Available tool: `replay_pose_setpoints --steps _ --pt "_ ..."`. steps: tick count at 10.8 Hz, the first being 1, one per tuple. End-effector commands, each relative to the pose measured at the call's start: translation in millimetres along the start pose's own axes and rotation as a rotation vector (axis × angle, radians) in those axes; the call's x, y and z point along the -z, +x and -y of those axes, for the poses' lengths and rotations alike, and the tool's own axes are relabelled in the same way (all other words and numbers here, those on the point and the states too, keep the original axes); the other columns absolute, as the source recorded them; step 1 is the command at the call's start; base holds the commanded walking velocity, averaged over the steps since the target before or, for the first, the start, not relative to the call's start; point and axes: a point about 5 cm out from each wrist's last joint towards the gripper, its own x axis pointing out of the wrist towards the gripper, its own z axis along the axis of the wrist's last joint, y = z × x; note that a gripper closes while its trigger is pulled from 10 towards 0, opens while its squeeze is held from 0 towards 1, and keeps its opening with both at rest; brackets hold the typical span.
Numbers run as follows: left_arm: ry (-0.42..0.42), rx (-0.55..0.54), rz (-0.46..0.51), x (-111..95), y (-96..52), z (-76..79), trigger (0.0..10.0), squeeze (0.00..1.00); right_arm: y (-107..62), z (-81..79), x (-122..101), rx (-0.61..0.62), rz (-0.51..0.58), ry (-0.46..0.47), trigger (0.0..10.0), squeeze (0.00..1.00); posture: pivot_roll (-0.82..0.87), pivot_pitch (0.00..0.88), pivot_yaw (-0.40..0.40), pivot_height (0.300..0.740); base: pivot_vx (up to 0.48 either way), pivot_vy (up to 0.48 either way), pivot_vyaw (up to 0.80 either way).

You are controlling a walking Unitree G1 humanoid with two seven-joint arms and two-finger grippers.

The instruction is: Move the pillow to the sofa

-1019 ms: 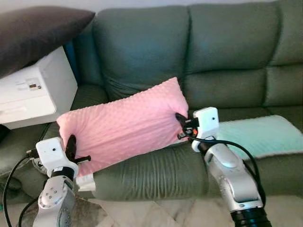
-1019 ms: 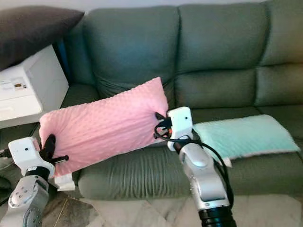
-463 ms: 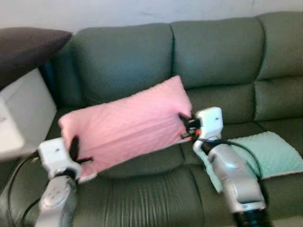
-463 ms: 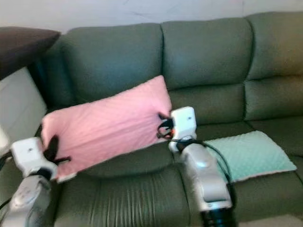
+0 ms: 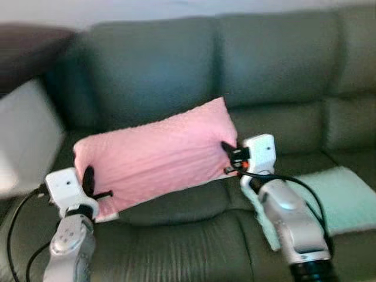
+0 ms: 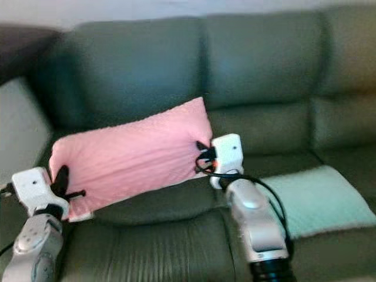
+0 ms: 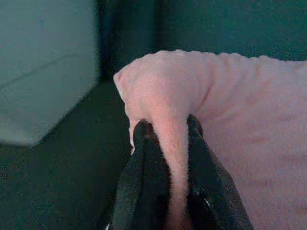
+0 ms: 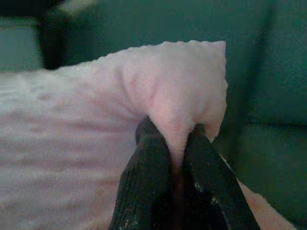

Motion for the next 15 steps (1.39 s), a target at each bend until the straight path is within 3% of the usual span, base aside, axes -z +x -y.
replay_pose_setpoints --steps 1,6,13,15 --pt "0.006 -0.054 -0.001 -2.0 0.2 -13.6 10.0 0.00 -0.2 3.2 -6.2 0.008 0.023 -0.010 10.0 0.00 -0.19 0.026 0.052 0.740 0.000 0.480 0.00" --pt "0.020 -0.037 -0.004 -2.5 2.7 -12.2 10.0 0.00 1.1 4.3 -6.6 0.020 0.026 -0.010 10.0 0.00 -0.19 0.022 0.054 0.740 0.000 0.480 0.00" --pt "0.065 0.000 0.019 -1.8 -0.6 0.9 10.0 0.00 0.2 5.4 -3.8 0.034 0.018 -0.006 10.0 0.00 -0.19 0.026 0.056 0.740 0.000 0.000 0.00" --pt "0.062 0.087 -0.023 14.6 1.3 7.6 10.0 0.00 0.5 17.8 9.1 0.109 -0.032 -0.003 10.0 0.00 -0.18 0.032 0.052 0.740 0.000 0.000 0.00"
